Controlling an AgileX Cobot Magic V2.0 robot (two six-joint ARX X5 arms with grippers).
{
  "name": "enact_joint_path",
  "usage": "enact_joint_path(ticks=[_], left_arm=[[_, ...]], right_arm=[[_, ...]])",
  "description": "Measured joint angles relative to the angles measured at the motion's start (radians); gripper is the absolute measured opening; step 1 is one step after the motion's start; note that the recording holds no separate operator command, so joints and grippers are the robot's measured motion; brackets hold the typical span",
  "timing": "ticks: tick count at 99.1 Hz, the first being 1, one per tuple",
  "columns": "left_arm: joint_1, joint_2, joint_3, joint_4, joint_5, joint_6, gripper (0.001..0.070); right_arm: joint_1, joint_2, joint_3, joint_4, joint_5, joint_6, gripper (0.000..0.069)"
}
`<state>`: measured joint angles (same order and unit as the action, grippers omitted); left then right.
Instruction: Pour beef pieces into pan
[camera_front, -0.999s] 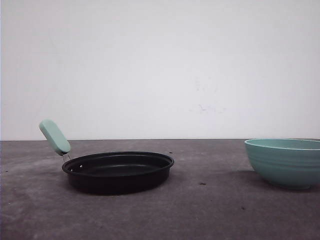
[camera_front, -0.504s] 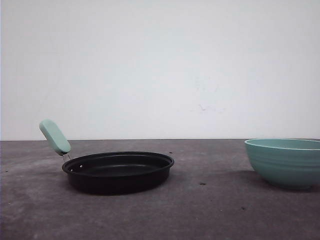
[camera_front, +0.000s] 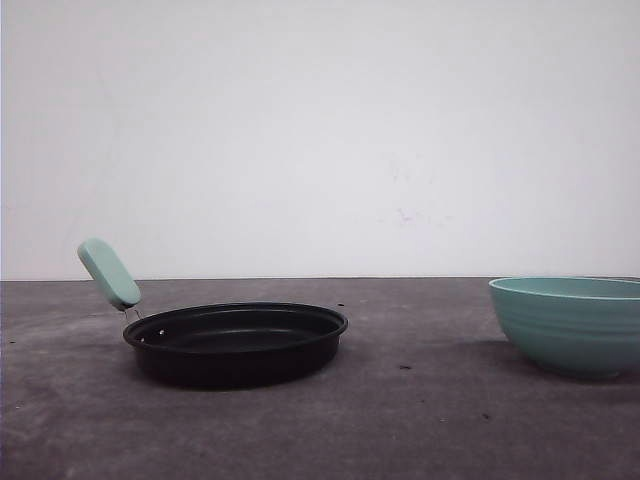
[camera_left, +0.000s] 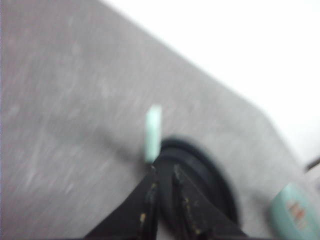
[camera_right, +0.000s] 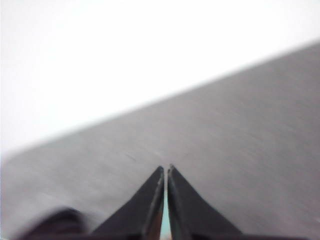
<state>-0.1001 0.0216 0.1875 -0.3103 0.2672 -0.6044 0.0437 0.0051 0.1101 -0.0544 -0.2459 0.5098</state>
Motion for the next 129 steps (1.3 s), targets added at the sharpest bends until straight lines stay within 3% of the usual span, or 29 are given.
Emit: enact_joint_path(ticks=[18,40,57,63,69,75,81,89,96,102,113,129], left_arm=[[0.000,0.167,0.257,-0.105,-0.010,-0.005,0.0022],[0.000,0.511,0.679,-0.203,-0.010,0.161,0.0022],[0.000,0.680,0.943,-0.203,-0.008,0.246,0.0022],[0.000,0.717,1.010,-0.210,-0.002,0.261,0.0023],[0.000,0.740,1.057,-0.221,0.003,0.272,0.0036],[-0.001,0.746,1.077,-0.223,0.006,0.276,0.0093],[-0.001,0.746,1.078,-0.232,0.009,0.277,0.0209],[-0.002,0.743,1.078,-0.250,0.010,0.280,0.0396],[-0.002,0.743,1.078,-0.258,0.011,0.283,0.0569],[-0.002,0.743,1.078,-0.261,0.012,0.288,0.0641],[-0.002,0.744,1.078,-0.263,0.013,0.290,0.0680],[-0.002,0.742,1.077,-0.303,0.016,0.267,0.0680]], right_arm=[[0.000,0.049,0.182,-0.062,-0.060,0.068,0.0009],[0.000,0.251,0.539,-0.146,-0.068,-0.036,0.0009],[0.000,0.456,0.850,-0.375,-0.018,-0.188,0.0014],[0.000,0.518,0.948,-0.463,0.003,-0.242,0.0076],[0.000,0.566,1.029,-0.528,0.014,-0.283,0.0221],[0.000,0.599,1.085,-0.550,0.015,-0.306,0.0396],[0.000,0.616,1.120,-0.550,0.015,-0.320,0.0547],[0.000,0.619,1.130,-0.552,0.015,-0.328,0.0649],[0.000,0.615,1.130,-0.561,0.015,-0.331,0.0682],[0.000,0.615,1.130,-0.564,0.015,-0.332,0.0682],[0.000,0.617,1.130,-0.570,0.019,-0.344,0.0683],[0.006,0.619,1.130,-0.610,0.080,-0.365,0.0683]])
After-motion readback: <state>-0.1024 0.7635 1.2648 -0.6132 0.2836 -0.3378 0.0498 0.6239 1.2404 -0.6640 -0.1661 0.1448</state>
